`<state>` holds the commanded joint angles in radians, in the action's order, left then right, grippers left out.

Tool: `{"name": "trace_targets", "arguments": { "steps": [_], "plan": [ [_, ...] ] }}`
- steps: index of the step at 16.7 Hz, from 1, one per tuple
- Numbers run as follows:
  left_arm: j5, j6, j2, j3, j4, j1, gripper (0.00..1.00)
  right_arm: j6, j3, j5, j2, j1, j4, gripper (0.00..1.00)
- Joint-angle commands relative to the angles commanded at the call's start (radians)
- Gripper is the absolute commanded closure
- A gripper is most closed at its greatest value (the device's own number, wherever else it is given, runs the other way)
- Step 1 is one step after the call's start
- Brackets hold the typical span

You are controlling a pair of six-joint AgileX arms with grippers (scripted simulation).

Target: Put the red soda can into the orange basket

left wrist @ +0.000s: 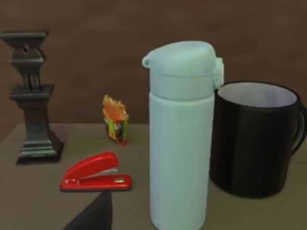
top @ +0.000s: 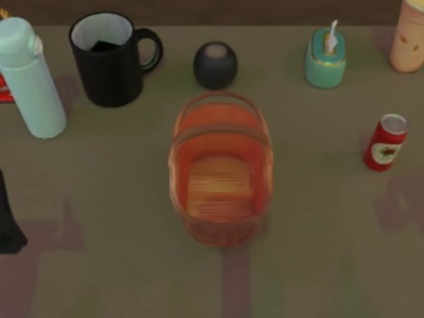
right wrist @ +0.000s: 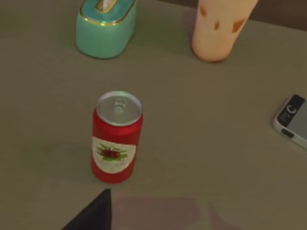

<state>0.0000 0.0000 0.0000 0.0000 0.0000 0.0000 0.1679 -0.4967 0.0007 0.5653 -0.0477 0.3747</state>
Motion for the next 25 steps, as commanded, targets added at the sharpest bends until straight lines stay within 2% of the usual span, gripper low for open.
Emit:
{"name": "trace_targets", "arguments": {
  "steps": [9, 14, 19, 25],
  "plan": [
    [0.000, 0.000, 0.000, 0.000, 0.000, 0.000, 0.00, 0.246, -0.826, 0.001, 0.968, -0.068, 0.503, 0.00],
    [0.000, 0.000, 0.000, 0.000, 0.000, 0.000, 0.00, 0.355, -1.178, 0.002, 1.387, -0.098, 0.736, 0.00],
    [0.000, 0.000, 0.000, 0.000, 0.000, 0.000, 0.00, 0.413, -1.350, 0.002, 1.596, -0.115, 0.869, 0.00],
    [0.000, 0.000, 0.000, 0.000, 0.000, 0.000, 0.00, 0.416, -1.358, 0.002, 1.608, -0.110, 0.876, 0.00]
  ]
}}
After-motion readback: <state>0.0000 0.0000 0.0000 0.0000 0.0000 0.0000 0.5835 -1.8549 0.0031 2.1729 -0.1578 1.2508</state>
